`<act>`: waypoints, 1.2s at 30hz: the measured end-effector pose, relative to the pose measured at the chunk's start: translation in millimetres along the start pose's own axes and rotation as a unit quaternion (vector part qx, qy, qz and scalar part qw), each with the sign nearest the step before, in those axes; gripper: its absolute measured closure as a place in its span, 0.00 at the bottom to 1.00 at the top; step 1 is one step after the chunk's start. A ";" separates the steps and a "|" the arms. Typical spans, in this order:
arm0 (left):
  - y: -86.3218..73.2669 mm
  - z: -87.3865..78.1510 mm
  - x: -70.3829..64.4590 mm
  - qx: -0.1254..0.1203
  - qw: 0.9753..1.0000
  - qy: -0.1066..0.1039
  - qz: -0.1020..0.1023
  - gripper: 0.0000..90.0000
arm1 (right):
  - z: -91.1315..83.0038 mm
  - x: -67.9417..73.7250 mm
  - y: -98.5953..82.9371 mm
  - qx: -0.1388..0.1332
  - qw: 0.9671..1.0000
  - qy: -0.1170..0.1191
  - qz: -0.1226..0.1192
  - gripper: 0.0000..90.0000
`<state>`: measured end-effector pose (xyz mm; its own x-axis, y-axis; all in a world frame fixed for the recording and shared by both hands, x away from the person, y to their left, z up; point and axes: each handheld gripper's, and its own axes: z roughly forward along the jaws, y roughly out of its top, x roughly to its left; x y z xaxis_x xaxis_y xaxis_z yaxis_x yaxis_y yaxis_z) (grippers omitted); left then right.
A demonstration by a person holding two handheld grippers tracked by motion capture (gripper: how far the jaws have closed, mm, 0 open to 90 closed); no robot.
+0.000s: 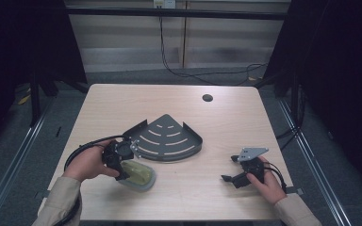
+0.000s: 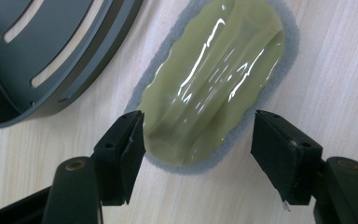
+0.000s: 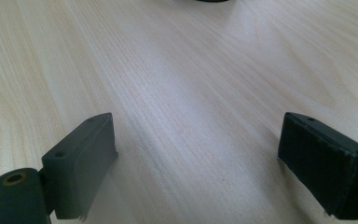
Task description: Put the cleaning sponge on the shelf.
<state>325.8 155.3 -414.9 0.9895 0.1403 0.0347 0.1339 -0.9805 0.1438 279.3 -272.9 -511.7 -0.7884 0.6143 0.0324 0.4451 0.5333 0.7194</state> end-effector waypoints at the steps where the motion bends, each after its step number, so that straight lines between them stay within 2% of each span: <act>1: 3.5 1.1 -0.7 0.002 1.000 -0.003 0.004 0.40 | 0.0 0.0 0.0 0.000 1.000 0.000 0.000 0.12; 7: 10.7 4.4 -1.9 0.002 1.000 -0.005 0.019 0.46 | 0.0 0.0 0.0 0.000 1.000 0.000 0.000 0.12; 11: 14.9 4.0 -2.9 0.011 1.000 0.001 0.022 0.58 | 0.0 0.0 0.0 0.000 1.000 0.000 0.000 0.12; 13: 16.6 4.1 -3.4 0.014 1.000 -0.005 0.024 0.66 | 0.0 0.0 0.0 0.000 1.000 0.000 0.000 0.12; 14: 17.3 4.6 -4.2 0.014 1.000 -0.011 0.025 0.66 | 0.0 0.0 0.0 0.000 1.000 0.000 0.000 0.12; 15: 18.6 4.2 -4.9 0.020 1.000 -0.014 0.015 0.73 | 0.0 0.0 0.0 0.000 1.000 0.000 0.000 0.12; 16: 19.3 3.8 -4.7 0.022 1.000 -0.012 0.010 0.73 | 0.0 0.0 0.0 0.000 1.000 0.000 0.000 0.12; 17: 19.7 2.1 -4.0 0.028 0.999 -0.024 -0.023 0.79 | 0.0 0.0 0.0 0.000 1.000 0.000 0.000 0.12; 18: 19.7 2.1 -4.0 0.028 0.999 -0.024 -0.023 0.79 | 0.0 0.0 0.0 0.000 1.000 0.000 0.000 0.12; 24: 18.4 -3.4 -4.7 0.032 0.996 -0.053 -0.057 0.79 | 0.0 0.0 0.0 0.000 1.000 0.000 0.000 0.12; 27: 14.9 -11.3 -1.1 0.039 0.993 -0.059 -0.094 0.79 | 0.0 0.0 0.0 0.000 1.000 0.000 0.000 0.12; 30: 12.8 -16.0 0.0 0.034 0.992 -0.062 -0.101 0.79 | 0.0 0.0 0.0 0.000 1.000 0.000 0.000 0.12; 36: 7.0 -28.6 6.4 0.027 0.990 -0.069 -0.123 0.79 | 0.0 0.0 0.0 0.000 1.000 0.000 0.000 0.12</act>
<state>331.5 153.3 -385.4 0.9238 0.3598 -0.1310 0.3714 -0.9252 0.0774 279.3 -272.9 -511.7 -0.7881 0.6147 0.0330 0.4456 0.5328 0.7195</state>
